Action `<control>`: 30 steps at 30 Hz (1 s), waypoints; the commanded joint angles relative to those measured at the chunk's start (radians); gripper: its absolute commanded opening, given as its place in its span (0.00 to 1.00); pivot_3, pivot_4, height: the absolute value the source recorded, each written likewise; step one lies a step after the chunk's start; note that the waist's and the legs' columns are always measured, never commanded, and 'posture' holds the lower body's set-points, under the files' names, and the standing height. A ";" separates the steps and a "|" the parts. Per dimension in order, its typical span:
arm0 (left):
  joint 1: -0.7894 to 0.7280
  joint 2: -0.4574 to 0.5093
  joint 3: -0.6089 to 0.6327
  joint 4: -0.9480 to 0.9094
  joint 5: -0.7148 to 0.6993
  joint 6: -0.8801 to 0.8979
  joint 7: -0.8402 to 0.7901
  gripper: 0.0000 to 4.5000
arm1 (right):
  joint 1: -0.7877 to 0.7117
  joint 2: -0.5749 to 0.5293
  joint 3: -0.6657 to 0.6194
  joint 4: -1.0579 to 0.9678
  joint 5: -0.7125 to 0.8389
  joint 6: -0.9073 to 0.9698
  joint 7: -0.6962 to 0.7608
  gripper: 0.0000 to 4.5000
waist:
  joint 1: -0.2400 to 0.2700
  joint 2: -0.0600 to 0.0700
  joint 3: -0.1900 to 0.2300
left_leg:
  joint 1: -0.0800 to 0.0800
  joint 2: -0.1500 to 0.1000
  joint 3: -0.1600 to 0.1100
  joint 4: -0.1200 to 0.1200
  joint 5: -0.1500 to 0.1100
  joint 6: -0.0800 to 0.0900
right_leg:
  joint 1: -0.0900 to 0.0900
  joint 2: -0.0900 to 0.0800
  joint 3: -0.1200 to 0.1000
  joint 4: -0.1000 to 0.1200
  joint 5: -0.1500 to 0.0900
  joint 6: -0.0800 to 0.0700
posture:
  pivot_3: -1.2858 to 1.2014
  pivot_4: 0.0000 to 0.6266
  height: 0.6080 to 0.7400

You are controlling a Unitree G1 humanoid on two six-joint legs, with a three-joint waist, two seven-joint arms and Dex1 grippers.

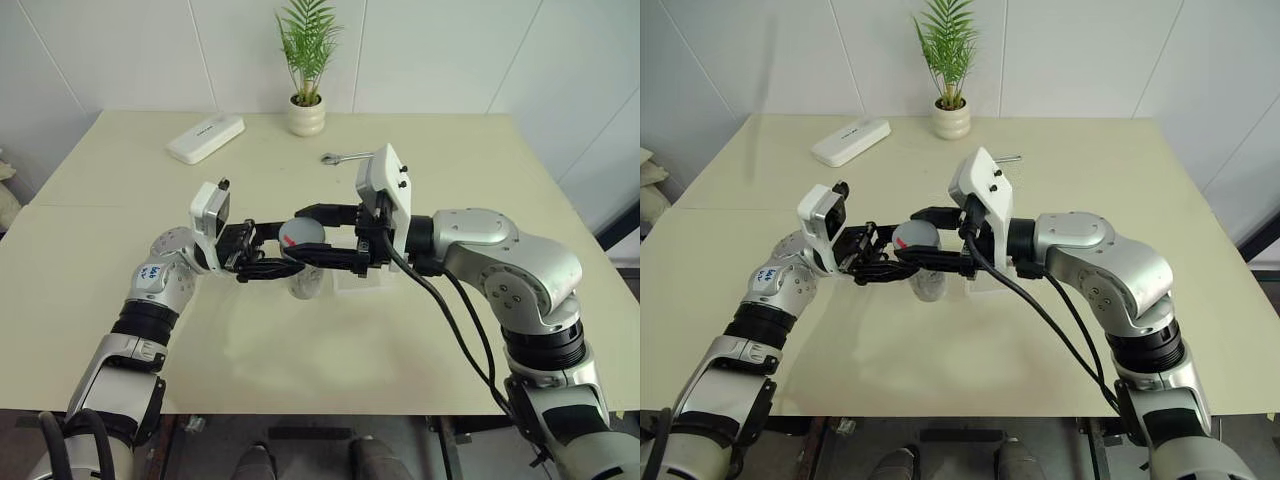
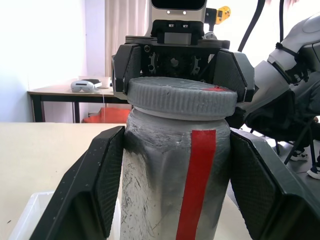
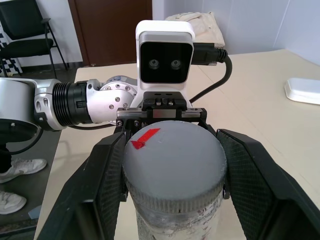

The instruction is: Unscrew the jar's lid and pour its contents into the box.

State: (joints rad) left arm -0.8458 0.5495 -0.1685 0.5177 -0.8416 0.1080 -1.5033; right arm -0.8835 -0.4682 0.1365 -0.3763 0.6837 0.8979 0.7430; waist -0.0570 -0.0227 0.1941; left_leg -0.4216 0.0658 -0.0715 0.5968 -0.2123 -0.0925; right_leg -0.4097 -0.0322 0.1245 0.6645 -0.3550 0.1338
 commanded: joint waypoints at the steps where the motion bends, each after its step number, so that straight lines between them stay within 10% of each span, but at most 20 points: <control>1: 0.031 0.017 -0.029 -0.024 0.010 0.014 -0.111 0.61 | -0.050 -0.018 -0.072 -0.019 -0.003 -0.051 -0.002 0.56 | 0.000 0.000 0.000 | 0.000 0.000 0.000 0.000 0.000 0.000 | 0.000 0.000 0.000 0.000 0.000 0.000 | 0.52 0.24 1.00; 30: 0.118 0.040 -0.078 -0.092 -0.003 0.042 -0.111 0.61 | -0.129 -0.074 -0.103 0.046 -0.023 -0.103 0.119 0.56 | 0.000 0.000 0.000 | 0.000 0.000 0.000 0.000 0.000 0.000 | 0.000 0.000 0.000 0.000 0.000 0.000 | 0.52 0.24 1.00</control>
State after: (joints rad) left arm -0.7804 0.5653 -0.1851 0.4281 -0.8778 0.1404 -1.5030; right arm -0.9317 -0.5108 0.1571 -0.3288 0.6885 0.8941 0.8926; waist -0.0573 -0.0226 0.1941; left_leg -0.4216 0.0658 -0.0715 0.5969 -0.2123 -0.0925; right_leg -0.4097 -0.0322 0.1245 0.6644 -0.3550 0.1338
